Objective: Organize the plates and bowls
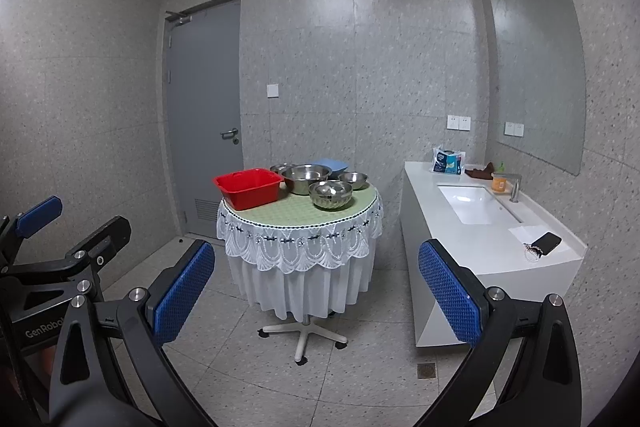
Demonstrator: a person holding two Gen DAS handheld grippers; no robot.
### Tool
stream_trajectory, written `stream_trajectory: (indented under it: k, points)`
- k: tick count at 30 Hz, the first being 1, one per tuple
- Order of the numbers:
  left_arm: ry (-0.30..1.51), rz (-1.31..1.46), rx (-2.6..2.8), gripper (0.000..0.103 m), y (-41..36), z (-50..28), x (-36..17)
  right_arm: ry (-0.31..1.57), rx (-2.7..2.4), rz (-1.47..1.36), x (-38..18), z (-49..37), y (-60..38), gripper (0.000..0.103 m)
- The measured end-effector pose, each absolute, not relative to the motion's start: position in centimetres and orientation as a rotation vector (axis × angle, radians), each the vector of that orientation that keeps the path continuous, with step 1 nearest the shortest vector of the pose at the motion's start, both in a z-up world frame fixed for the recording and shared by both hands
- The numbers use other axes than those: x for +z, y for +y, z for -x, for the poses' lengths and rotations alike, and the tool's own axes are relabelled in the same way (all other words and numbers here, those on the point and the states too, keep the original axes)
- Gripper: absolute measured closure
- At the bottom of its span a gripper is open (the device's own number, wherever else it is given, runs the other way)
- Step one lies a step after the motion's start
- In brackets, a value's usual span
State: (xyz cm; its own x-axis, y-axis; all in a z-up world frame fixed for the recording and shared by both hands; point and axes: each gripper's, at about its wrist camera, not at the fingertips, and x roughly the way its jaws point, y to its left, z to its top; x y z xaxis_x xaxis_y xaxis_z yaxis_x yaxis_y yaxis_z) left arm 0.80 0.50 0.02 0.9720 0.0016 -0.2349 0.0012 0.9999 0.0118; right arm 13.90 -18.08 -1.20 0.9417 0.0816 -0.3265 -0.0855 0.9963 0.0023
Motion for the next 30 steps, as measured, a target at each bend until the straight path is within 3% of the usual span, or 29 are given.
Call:
stream_trajectory:
  k: [30]
  points:
    - [0.256, -0.022, 0.021, 0.001, -0.8, -2.5, -0.3, 0.348, 0.104, -0.009, -2.1, -15.9, -18.1, 0.0]
